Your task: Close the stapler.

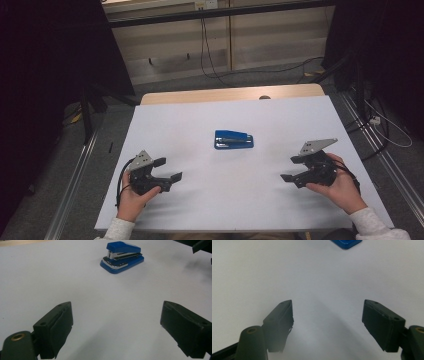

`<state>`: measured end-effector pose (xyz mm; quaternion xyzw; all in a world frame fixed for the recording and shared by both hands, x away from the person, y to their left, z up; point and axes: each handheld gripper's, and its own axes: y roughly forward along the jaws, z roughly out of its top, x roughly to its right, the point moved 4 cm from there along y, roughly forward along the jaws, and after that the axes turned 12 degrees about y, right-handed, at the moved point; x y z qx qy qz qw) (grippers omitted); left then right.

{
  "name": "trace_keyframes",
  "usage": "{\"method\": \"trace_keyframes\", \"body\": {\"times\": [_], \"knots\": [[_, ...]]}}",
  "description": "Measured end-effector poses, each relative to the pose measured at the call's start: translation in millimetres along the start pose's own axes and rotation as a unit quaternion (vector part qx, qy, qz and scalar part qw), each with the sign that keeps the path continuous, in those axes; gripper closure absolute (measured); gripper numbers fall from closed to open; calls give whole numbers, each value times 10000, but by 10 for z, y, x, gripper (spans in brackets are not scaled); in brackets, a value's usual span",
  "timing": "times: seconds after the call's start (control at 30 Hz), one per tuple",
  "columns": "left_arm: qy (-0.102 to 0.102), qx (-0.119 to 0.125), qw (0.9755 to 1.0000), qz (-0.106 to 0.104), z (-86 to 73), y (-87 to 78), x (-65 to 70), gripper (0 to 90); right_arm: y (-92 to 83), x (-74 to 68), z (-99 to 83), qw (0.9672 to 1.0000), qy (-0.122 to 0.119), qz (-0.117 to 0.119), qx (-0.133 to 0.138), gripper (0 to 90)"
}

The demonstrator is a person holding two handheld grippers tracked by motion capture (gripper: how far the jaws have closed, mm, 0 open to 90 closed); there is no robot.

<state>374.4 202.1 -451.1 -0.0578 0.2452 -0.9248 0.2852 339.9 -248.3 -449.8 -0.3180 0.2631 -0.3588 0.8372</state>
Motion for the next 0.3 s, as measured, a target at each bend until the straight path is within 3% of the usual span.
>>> {"method": "trace_keyframes", "body": {"times": [0.3], "knots": [[-45,113,9999,23,-23,-88,-11,94,0,-14,-19,10000,-35,-11,-21,242]]}}
